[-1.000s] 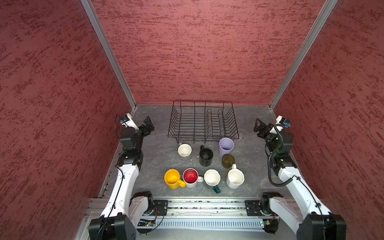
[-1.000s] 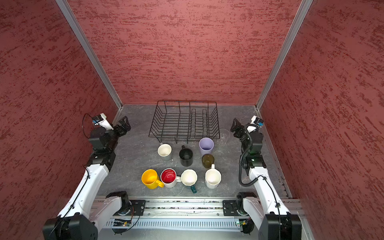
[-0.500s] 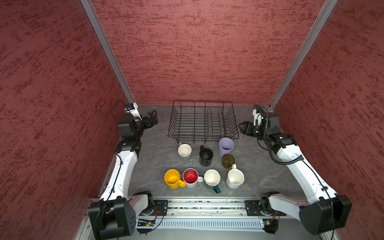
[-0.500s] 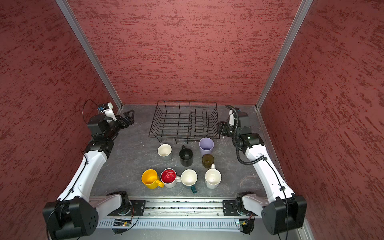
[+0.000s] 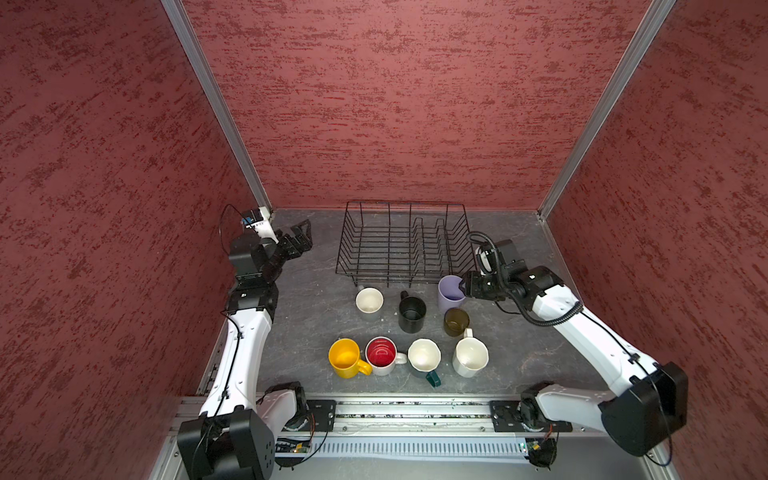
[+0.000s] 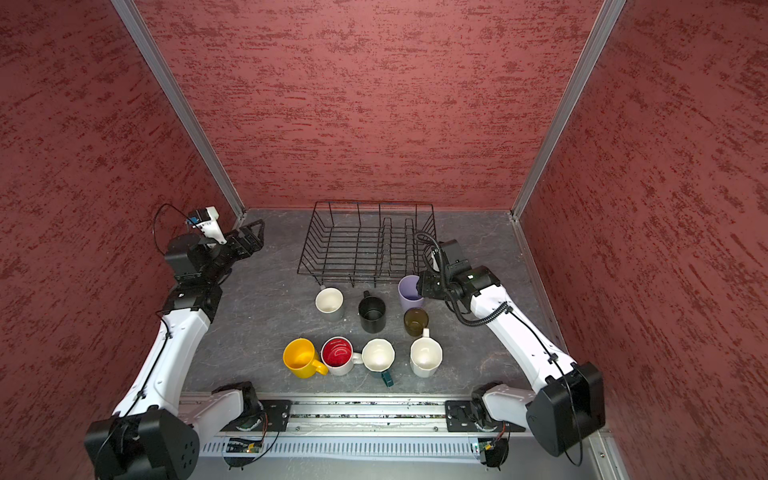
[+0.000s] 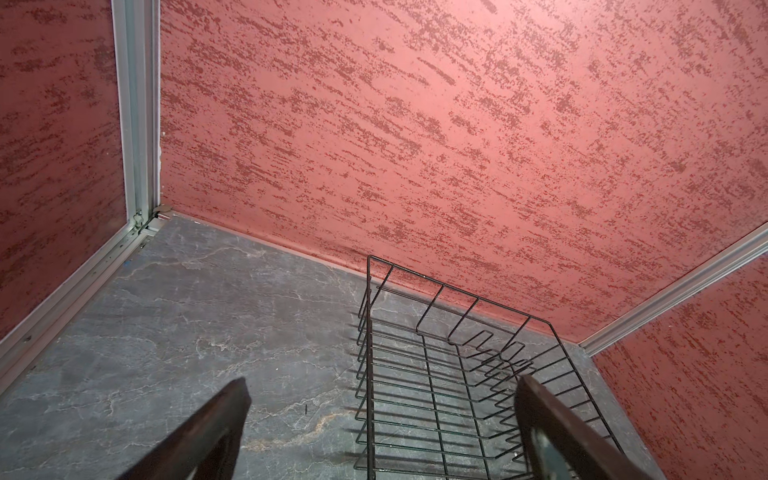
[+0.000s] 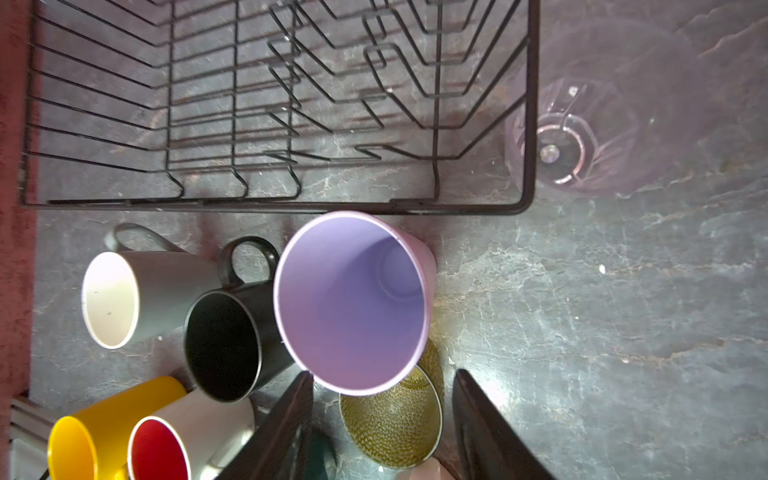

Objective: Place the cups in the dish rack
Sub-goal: 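Lower the right gripper onto the lavender cup and close on it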

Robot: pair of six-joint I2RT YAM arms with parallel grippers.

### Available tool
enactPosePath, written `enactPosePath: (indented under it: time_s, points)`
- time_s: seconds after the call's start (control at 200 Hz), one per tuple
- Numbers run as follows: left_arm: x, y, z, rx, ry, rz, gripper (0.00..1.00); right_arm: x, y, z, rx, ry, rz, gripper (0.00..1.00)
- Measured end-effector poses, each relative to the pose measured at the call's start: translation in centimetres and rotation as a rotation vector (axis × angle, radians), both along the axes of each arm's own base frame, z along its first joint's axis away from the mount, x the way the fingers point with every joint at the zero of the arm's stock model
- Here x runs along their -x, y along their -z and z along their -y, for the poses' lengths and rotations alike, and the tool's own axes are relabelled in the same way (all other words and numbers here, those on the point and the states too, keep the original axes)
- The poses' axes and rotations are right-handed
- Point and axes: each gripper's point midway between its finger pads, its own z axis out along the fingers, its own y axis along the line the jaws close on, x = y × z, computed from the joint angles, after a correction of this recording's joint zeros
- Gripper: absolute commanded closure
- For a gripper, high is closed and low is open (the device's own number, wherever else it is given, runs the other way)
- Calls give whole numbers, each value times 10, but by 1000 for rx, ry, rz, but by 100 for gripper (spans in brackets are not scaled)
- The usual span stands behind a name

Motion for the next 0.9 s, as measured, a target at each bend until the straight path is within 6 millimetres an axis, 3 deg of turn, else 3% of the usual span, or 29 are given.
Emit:
enactPosePath:
  time_s: [0.576, 0.902]
  points:
    - [4, -4, 1, 4, 0, 15, 0, -16, 51, -1, 128, 24, -80, 62]
    - [4, -4, 1, 10, -1, 14, 0, -24, 61, -4, 163, 7, -98, 89]
